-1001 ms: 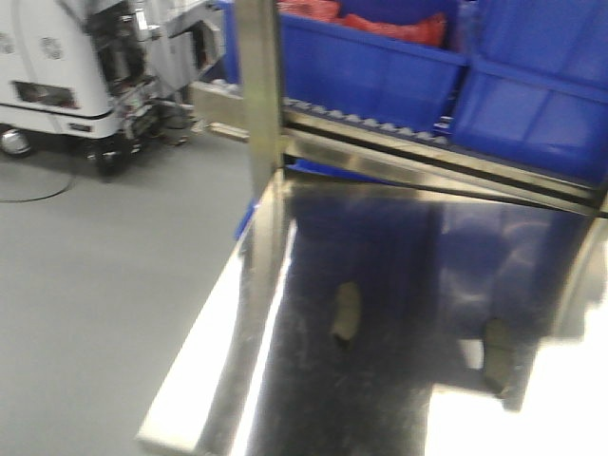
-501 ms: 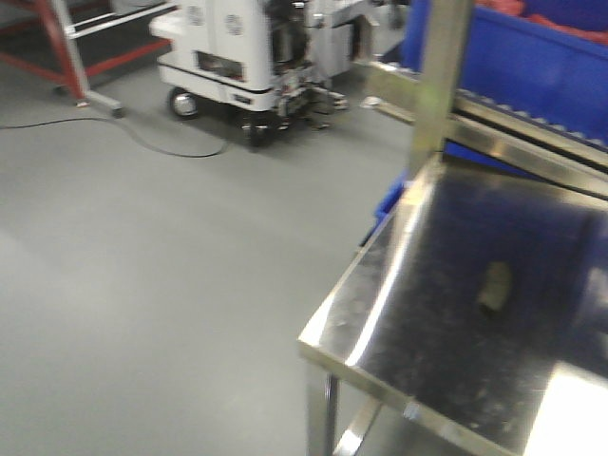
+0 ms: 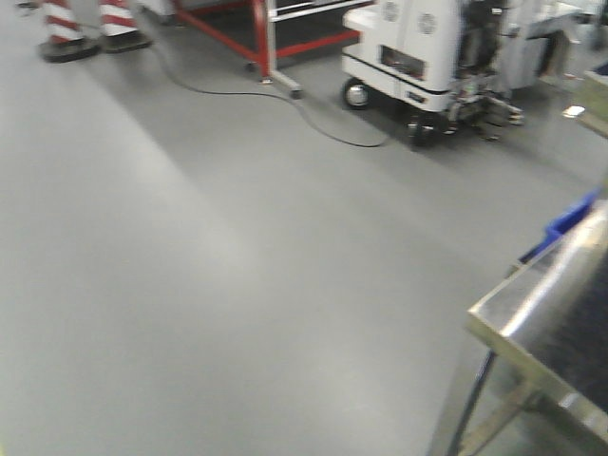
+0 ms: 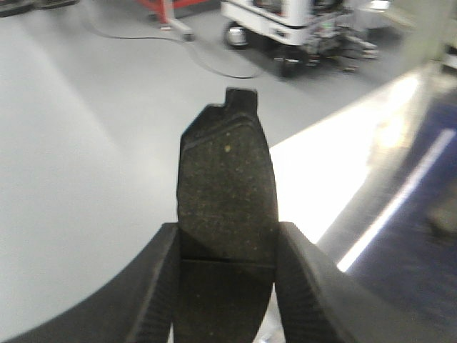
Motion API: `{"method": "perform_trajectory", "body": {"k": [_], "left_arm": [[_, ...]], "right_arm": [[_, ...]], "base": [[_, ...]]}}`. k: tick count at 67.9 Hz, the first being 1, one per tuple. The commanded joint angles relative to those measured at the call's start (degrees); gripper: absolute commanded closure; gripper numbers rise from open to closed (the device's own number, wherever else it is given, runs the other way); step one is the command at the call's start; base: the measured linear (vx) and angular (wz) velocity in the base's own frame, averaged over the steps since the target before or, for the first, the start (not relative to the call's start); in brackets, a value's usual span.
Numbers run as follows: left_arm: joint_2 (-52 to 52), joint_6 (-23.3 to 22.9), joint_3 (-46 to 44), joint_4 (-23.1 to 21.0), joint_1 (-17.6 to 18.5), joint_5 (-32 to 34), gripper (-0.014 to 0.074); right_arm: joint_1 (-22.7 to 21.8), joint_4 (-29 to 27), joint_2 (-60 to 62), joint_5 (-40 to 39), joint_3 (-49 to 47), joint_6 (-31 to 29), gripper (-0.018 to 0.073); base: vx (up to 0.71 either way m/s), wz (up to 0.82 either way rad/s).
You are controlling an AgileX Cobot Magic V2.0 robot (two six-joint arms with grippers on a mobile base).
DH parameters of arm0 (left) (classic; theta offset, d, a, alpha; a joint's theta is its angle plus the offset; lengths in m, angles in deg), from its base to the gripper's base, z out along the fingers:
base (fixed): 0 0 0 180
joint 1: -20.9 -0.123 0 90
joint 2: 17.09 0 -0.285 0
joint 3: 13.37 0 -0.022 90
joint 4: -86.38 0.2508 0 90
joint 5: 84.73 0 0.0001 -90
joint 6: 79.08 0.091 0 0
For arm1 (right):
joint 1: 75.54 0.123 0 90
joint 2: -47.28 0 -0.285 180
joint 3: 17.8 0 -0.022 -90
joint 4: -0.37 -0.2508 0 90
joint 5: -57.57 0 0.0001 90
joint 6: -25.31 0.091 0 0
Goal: Move and align brake pads A on conveyor
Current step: 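Turn the base away from the table holding both pads, then drive forward along the yellow floor line carrying both pads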
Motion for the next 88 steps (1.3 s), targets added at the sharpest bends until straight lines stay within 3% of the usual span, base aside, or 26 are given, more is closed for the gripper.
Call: {"method": "perform_trajectory", "body": {"k": [1, 57, 88], "left_arm": [[0.35, 0.19, -1.65, 0.19, 0.20, 5.27, 0.0602], [0.35, 0.19, -1.65, 0.19, 0.20, 5.27, 0.0602], [0.35, 0.19, -1.65, 0.19, 0.20, 5.27, 0.0602]], "right_arm": [[-0.40, 0.35, -0.13, -5.24, -1.87, -0.27, 0.0564], [-0.40, 0.35, -0.13, -5.17, -1.87, -0.27, 0.0564], [-0.40, 0.35, -0.13, -5.17, -1.87, -0.27, 0.0564]], "base": [[-0.19, 0.71], [-0.17, 0.61], [-0.06, 0.25]]}}
